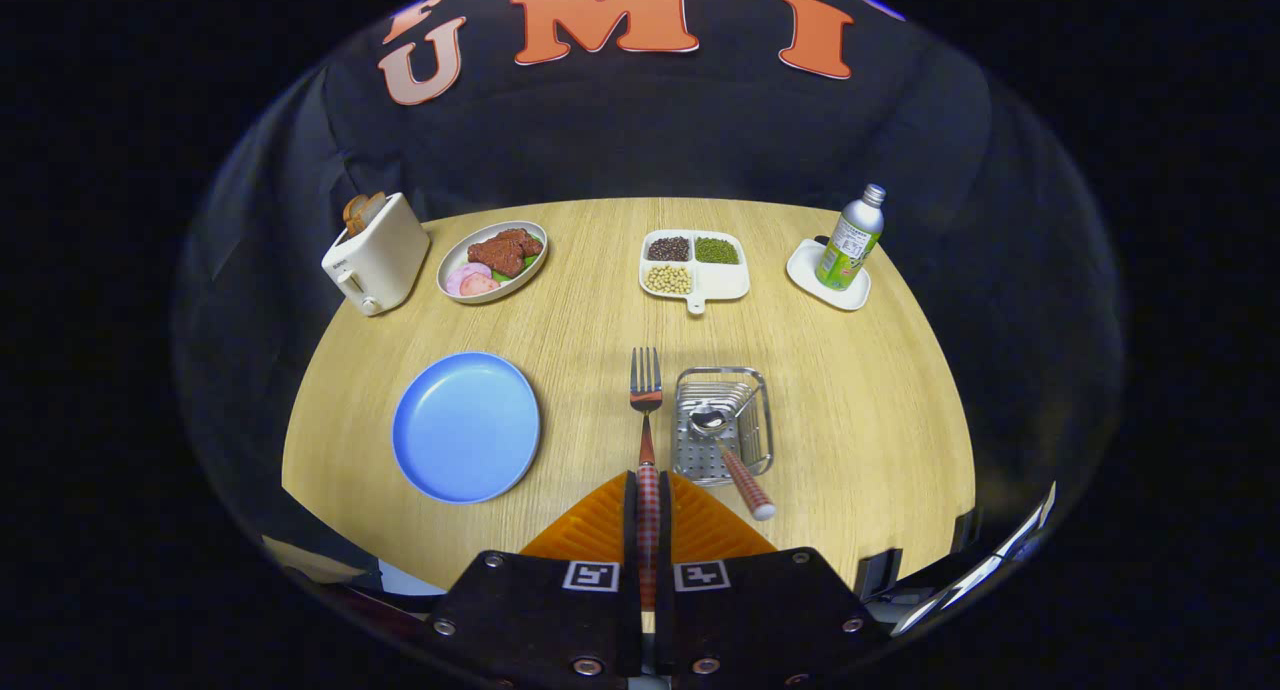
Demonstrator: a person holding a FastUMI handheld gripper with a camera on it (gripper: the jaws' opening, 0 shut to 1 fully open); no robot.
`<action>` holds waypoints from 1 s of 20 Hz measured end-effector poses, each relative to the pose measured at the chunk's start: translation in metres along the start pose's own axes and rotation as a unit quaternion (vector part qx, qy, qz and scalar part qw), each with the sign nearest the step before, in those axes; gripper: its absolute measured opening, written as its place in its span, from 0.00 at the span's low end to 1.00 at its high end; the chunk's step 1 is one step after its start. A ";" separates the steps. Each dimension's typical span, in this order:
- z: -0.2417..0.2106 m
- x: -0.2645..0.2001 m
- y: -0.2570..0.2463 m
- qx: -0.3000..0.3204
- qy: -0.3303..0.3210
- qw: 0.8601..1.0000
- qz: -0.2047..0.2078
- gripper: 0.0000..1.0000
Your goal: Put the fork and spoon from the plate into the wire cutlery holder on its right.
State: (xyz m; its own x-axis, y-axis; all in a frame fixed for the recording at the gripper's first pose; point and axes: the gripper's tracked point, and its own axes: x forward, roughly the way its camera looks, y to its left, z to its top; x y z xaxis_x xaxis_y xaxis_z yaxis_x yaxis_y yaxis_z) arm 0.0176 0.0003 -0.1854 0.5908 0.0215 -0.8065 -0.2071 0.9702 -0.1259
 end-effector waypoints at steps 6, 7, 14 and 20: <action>-0.001 -0.010 -0.043 -0.039 0.056 0.998 -0.010 0.05; -0.001 -0.009 -0.046 -0.041 0.068 0.997 -0.008 0.05; -0.011 0.014 -0.046 -0.066 0.151 0.986 0.022 0.06; -0.016 0.034 -0.045 -0.081 0.207 0.974 0.033 0.06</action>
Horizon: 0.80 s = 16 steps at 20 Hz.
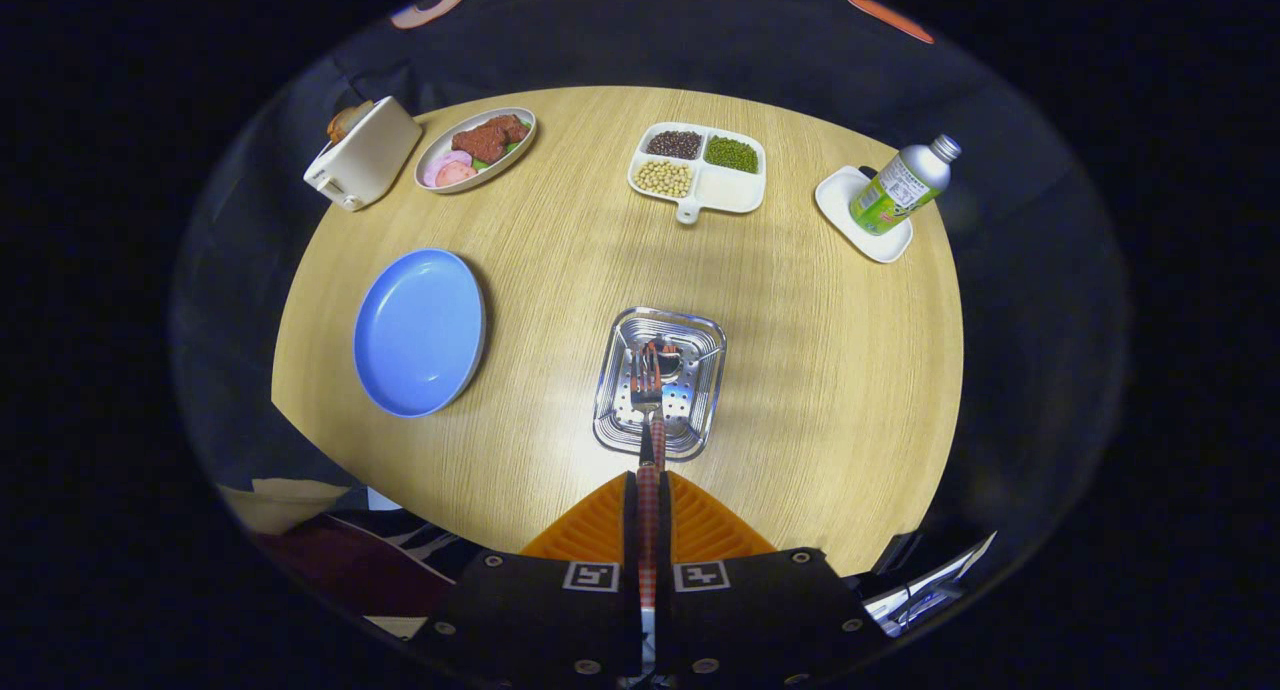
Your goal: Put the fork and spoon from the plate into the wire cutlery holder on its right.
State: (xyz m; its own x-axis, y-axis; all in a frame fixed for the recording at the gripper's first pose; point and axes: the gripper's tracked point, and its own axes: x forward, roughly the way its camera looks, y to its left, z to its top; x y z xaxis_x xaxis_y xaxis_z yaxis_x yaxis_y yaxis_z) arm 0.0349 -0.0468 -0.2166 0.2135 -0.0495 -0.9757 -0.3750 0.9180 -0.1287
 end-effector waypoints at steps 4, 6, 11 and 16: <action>0.004 0.009 -0.001 0.001 0.019 1.000 0.004 0.10; 0.007 0.010 0.000 0.013 0.021 1.000 0.012 0.11; 0.024 0.005 0.001 0.023 -0.016 0.999 0.020 0.20; 0.058 -0.029 -0.001 0.060 -0.131 0.989 0.028 0.84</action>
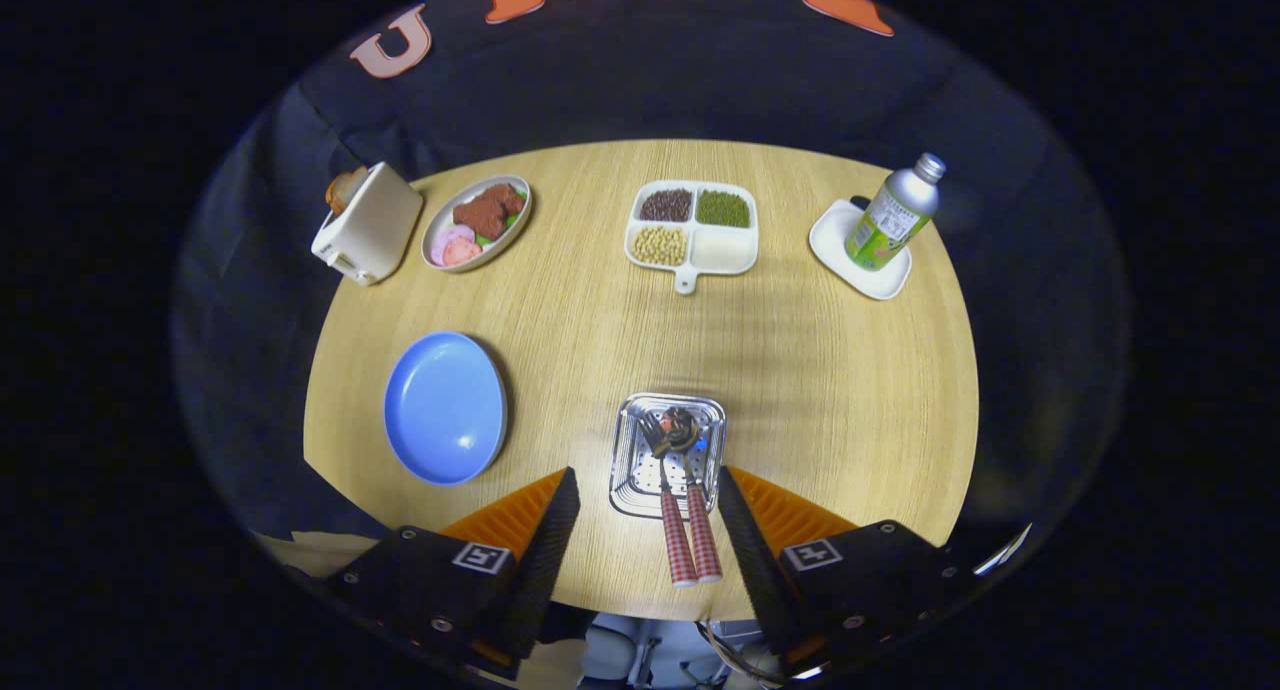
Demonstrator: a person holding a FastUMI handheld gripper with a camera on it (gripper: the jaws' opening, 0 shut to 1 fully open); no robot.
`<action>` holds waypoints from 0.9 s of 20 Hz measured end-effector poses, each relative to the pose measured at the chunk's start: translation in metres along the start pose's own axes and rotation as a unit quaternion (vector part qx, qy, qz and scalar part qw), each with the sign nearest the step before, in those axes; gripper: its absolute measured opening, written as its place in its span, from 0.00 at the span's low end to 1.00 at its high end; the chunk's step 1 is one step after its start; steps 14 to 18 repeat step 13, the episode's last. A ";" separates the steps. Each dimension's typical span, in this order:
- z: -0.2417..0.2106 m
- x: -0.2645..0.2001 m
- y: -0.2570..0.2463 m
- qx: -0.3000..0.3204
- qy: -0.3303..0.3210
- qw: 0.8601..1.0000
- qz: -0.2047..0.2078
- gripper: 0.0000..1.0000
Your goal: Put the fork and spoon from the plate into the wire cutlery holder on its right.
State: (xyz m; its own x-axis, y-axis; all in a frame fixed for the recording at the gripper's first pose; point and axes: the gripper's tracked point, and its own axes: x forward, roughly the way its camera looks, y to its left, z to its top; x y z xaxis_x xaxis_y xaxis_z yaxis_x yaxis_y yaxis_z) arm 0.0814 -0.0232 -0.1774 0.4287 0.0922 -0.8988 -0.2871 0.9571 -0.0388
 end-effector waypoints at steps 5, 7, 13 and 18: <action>0.044 -0.068 -0.013 -0.001 -0.171 0.985 -0.037 0.99; 0.059 -0.104 -0.020 0.003 -0.239 0.969 -0.054 0.99; 0.053 -0.197 -0.055 0.026 -0.404 0.907 -0.117 0.98; 0.053 -0.197 -0.055 0.026 -0.404 0.907 -0.117 0.98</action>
